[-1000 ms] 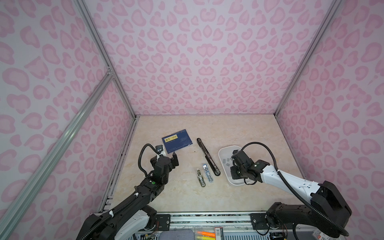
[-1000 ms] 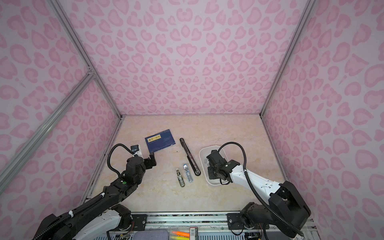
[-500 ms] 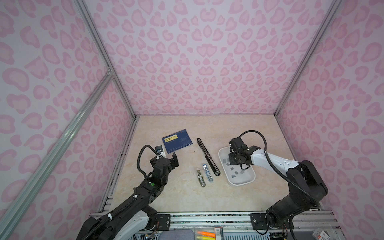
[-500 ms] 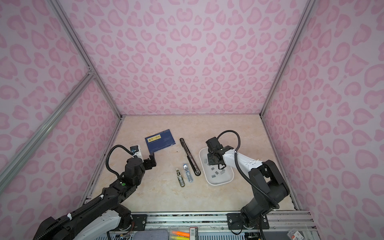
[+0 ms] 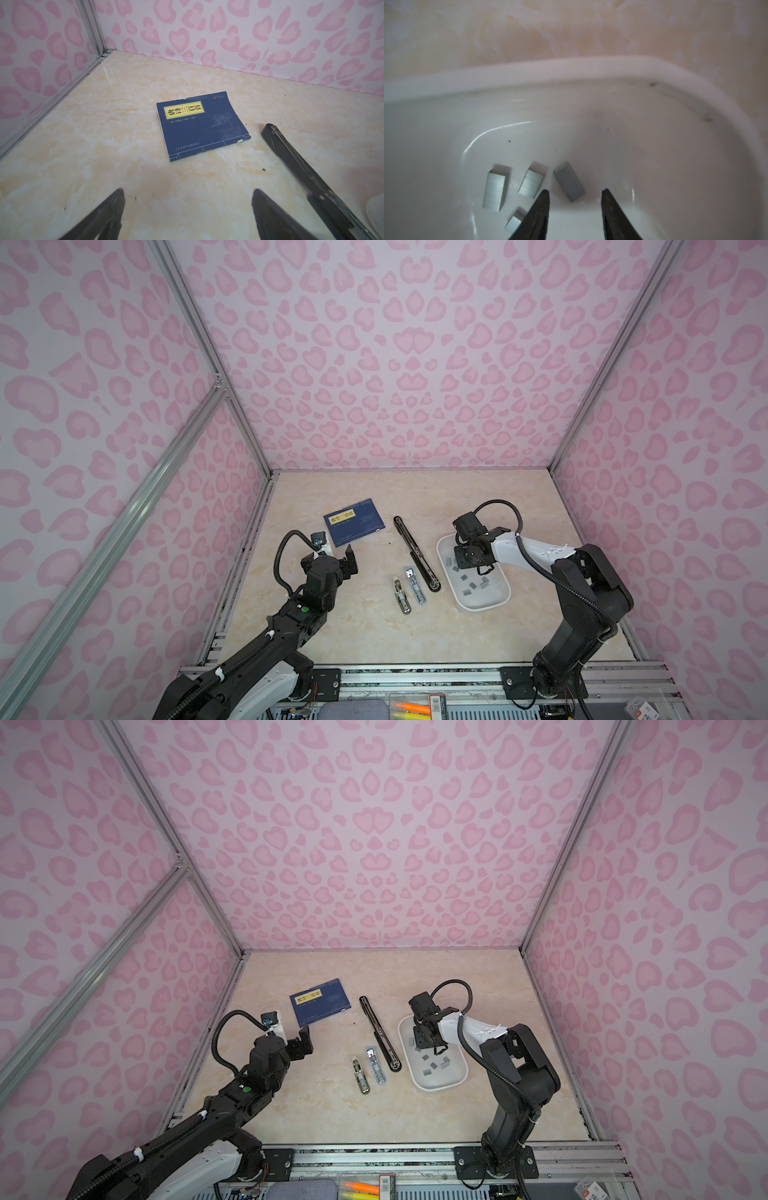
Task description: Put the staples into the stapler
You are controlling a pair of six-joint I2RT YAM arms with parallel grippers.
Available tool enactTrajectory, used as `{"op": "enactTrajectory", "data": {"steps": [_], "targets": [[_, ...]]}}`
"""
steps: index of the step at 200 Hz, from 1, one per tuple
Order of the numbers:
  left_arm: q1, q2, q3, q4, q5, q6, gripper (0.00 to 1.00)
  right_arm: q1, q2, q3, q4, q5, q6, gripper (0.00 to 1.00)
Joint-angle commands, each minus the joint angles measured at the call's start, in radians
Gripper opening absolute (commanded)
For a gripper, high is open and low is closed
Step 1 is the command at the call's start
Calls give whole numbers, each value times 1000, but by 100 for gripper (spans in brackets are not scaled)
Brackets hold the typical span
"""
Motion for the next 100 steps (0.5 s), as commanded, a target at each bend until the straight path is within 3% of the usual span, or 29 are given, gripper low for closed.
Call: {"op": "enactTrajectory", "data": {"steps": [1,100], "targets": [[1,-11,-7,41,1,4,96,0,15,2,12,9,-3,43],[1,-19,-10,43,0,5,96,-23,85,-9,54,9,14,32]]}}
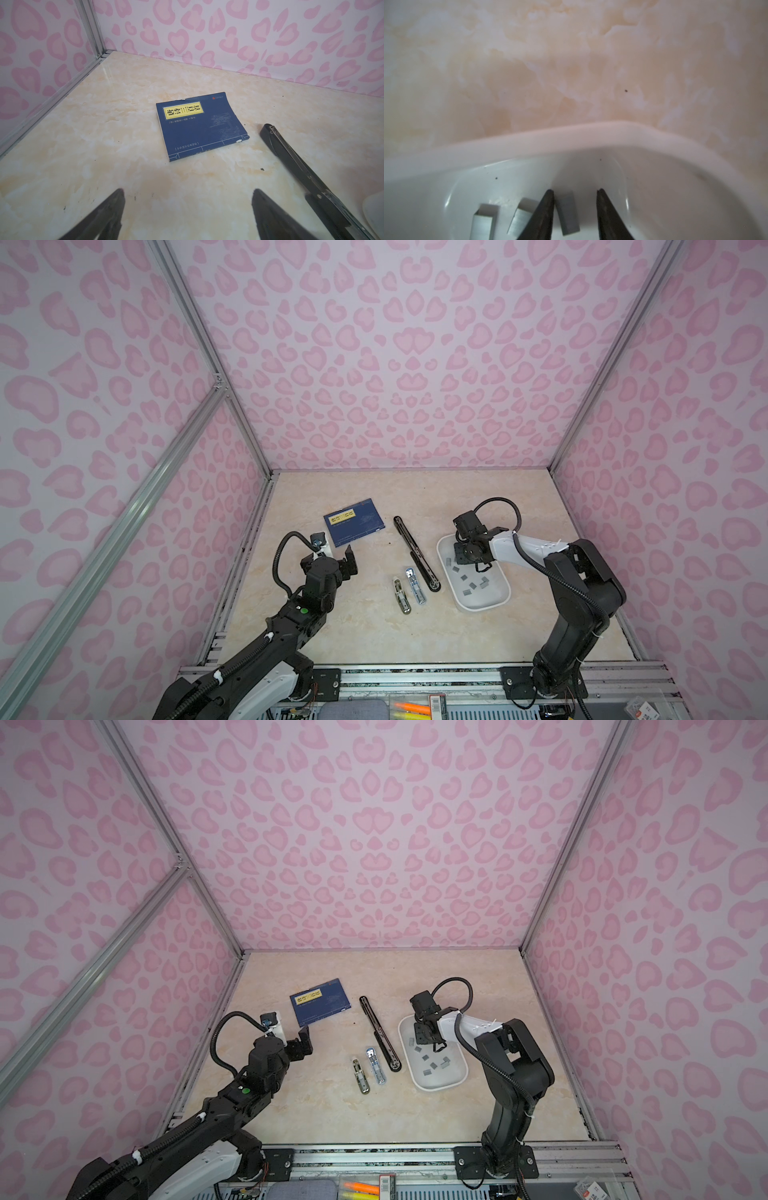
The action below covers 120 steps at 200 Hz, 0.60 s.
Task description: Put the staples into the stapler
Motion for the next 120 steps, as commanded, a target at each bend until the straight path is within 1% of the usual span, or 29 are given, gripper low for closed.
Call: {"op": "enactTrajectory", "data": {"steps": [1,15,30,84,120], "targets": [[1,-5,-1,42,-4,5,96,-1,30,-9,-52,-12,2,31],[1,-8,-4,44,-2,5,96,0,32,-13,-50,-18,3,27],[1,-13,-6,45,-5,4,97,0,22,-19,-47,-22,6,27],[1,-3,-1,43,-4,4,96,3,-11,-49,-37,-43,6,34],[1,1,1,42,-10,4,96,2,-7,-51,-32,-61,4,34]]}}
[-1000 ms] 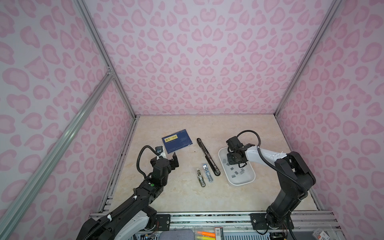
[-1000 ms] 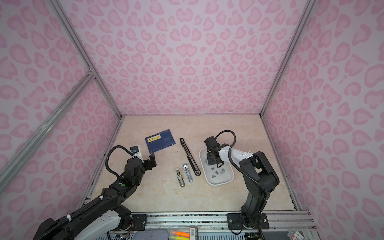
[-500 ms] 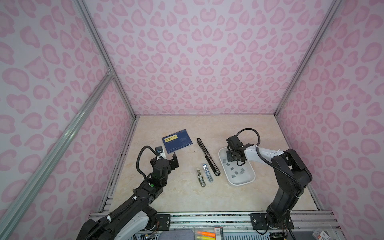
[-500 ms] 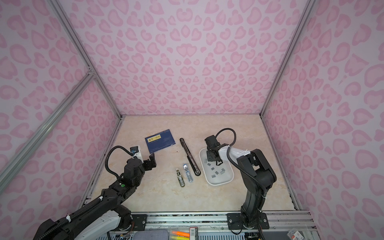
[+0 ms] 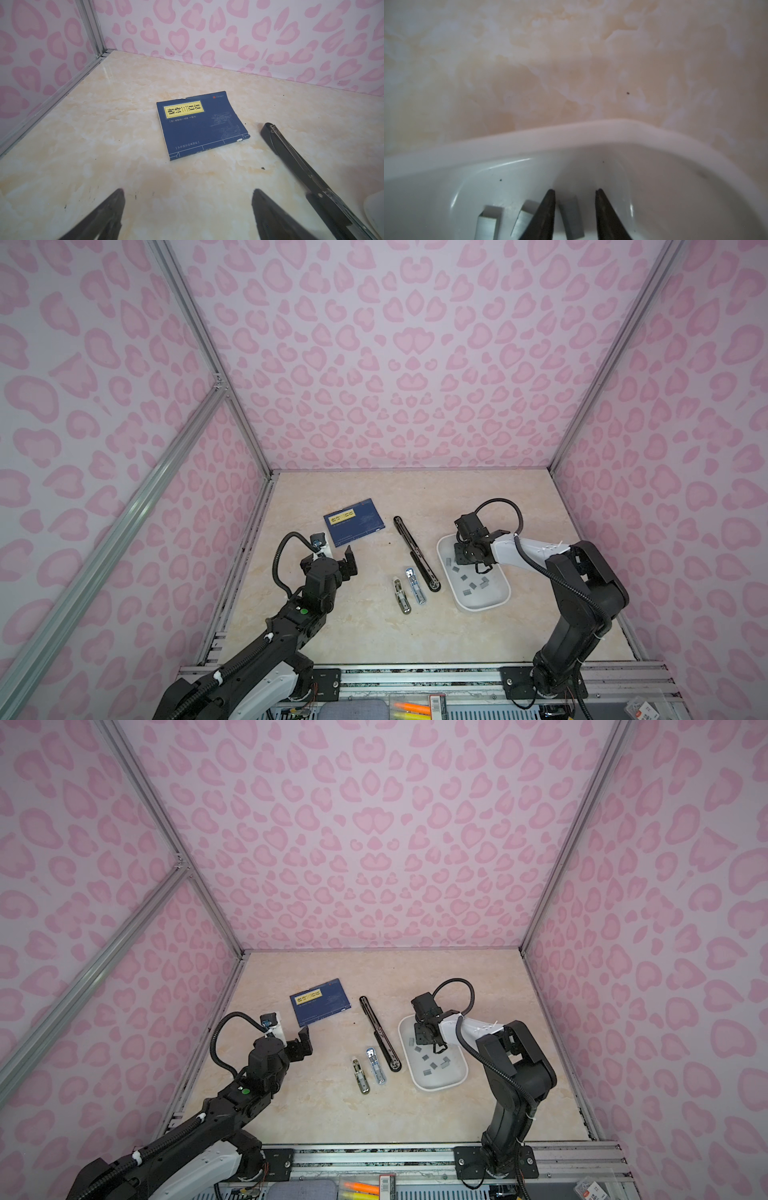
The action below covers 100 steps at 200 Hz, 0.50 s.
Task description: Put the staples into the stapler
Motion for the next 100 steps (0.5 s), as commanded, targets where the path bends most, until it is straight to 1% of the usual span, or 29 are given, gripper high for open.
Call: {"op": "enactTrajectory", "data": {"steps": [1,31,100], "targets": [[1,4,5,42,-9,4,96,2,17,-10,-74,-44,-3,34],[1,5,6,42,-7,5,96,7,12,-14,-74,-49,-3,35],[1,3,4,42,-14,1,96,9,-10,-33,-86,-34,9,32]]}}
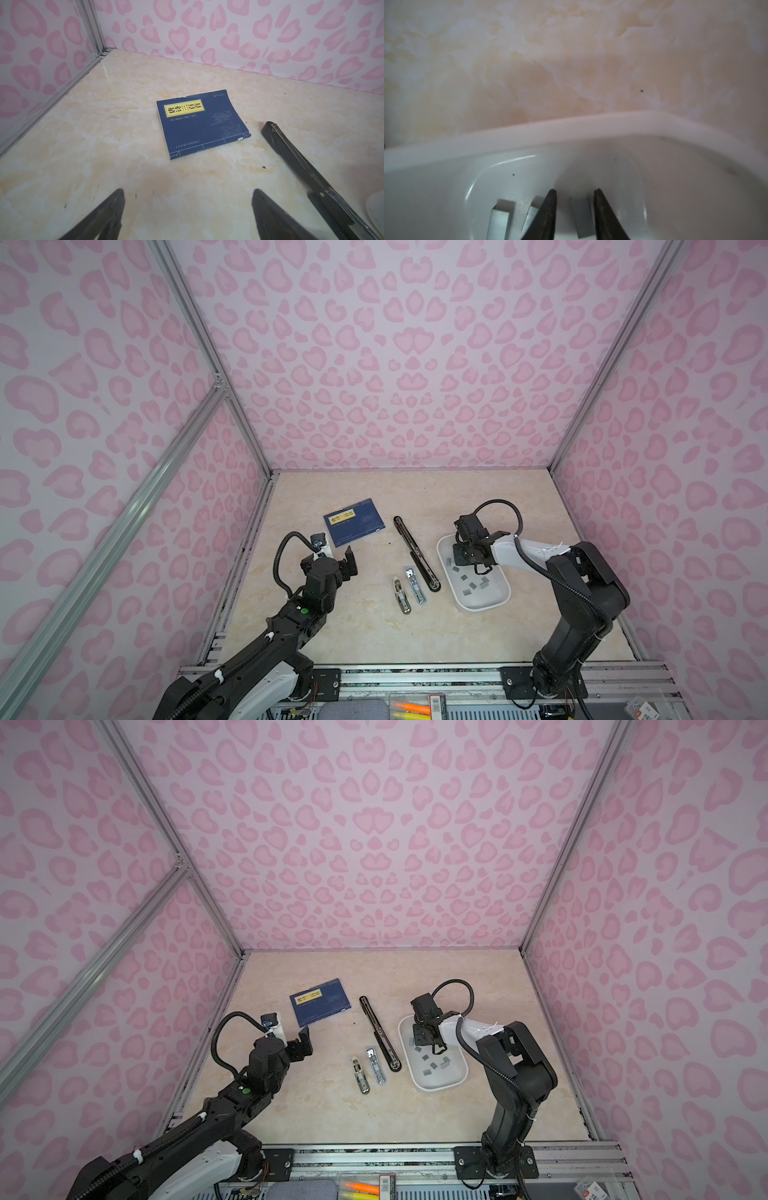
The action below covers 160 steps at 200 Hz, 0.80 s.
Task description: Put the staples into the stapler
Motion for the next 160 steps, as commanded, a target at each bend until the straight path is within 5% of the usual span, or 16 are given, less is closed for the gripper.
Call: {"op": "enactTrajectory", "data": {"steps": [1,160], "targets": [[1,-3,4,42,-13,2,96,2,2,-17,-101,-4,6,32],[1,0,6,41,-11,4,97,0,-5,-24,-94,12,8,16]]}}
